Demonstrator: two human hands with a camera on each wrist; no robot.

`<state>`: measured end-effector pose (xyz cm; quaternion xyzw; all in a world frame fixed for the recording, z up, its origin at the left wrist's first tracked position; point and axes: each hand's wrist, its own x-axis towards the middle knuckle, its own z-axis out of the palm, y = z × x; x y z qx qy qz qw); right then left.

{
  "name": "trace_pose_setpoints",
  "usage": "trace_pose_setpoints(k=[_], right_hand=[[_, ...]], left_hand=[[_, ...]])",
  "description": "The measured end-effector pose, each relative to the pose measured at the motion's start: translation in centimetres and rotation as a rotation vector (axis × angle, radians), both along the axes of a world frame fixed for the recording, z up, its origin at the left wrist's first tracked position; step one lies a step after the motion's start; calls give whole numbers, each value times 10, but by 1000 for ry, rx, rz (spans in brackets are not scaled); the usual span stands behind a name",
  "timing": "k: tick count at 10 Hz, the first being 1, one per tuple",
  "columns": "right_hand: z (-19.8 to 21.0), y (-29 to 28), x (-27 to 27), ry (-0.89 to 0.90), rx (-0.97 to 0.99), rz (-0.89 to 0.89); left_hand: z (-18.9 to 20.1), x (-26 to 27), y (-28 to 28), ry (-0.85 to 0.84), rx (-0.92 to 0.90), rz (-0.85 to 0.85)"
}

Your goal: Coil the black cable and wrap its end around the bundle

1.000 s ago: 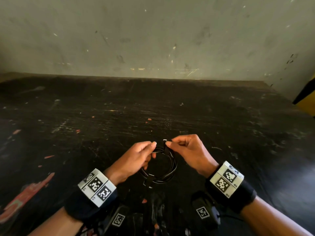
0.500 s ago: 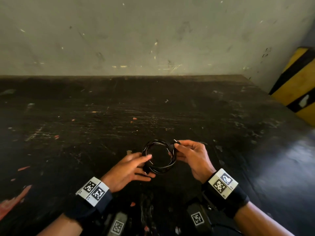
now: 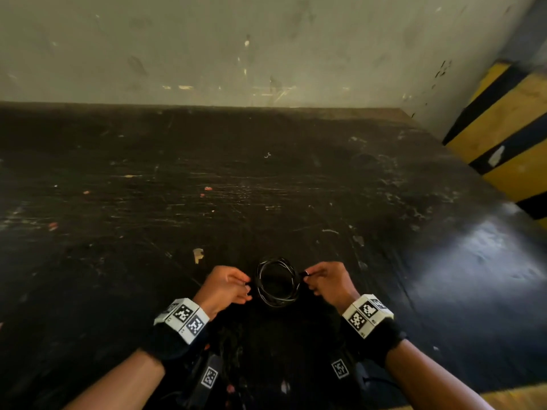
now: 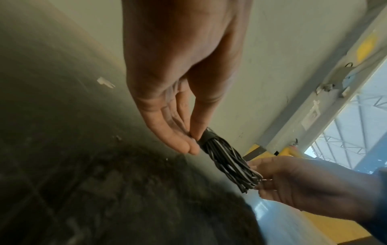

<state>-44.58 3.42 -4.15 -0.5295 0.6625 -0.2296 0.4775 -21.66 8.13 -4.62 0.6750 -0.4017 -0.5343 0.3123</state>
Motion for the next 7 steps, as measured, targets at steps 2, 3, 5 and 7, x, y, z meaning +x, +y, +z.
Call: trace_pose_setpoints(k=[2, 3, 5, 7], right_hand=[[-17, -4, 1, 185, -42, 85], [-19, -9, 2, 184, 2, 91], [-22, -10, 1, 212, -30, 100], [-15, -8, 1, 186, -22, 85]], left_hand=[[-9, -7, -9, -217, 15, 20], [-8, -8, -13, -305, 39, 13], [-8, -11, -14, -619, -44, -165], [7, 7, 6, -581, -103, -185]])
